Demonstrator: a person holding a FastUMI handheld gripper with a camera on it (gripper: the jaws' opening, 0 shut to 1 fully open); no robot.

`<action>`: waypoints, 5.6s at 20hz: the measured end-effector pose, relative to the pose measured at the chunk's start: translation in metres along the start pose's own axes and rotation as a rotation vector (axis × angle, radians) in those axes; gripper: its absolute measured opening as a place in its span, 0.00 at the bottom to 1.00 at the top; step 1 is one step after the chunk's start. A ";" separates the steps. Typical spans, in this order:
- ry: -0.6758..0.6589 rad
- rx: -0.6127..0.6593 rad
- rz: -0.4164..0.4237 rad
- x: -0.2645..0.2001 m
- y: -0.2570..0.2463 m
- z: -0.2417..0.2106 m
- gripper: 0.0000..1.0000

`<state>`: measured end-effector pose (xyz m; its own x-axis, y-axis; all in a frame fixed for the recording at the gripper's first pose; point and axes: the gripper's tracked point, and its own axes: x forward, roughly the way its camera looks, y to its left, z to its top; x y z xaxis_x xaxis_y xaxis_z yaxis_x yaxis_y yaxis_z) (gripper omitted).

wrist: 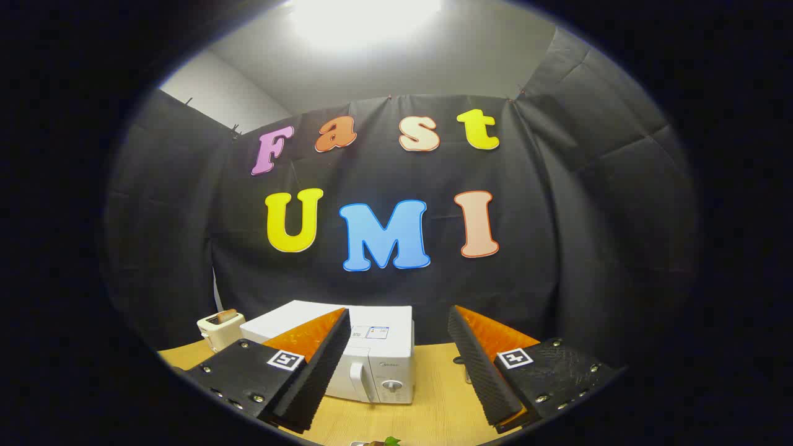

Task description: Open the microwave, put the food inside, and close the microwave door.

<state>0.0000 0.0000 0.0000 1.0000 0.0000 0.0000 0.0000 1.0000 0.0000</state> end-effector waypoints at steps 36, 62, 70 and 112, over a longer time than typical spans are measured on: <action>0.159 -0.045 -0.018 0.082 0.074 -0.170 0.98; 0.320 0.009 -0.078 0.132 0.078 -0.240 0.13; 0.336 0.036 -0.079 0.127 0.081 -0.240 0.13; 0.304 0.005 0.411 -0.094 0.232 -0.256 0.26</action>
<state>-0.0935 0.2325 -0.2558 0.8724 0.3937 -0.2897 -0.3922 0.9175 0.0657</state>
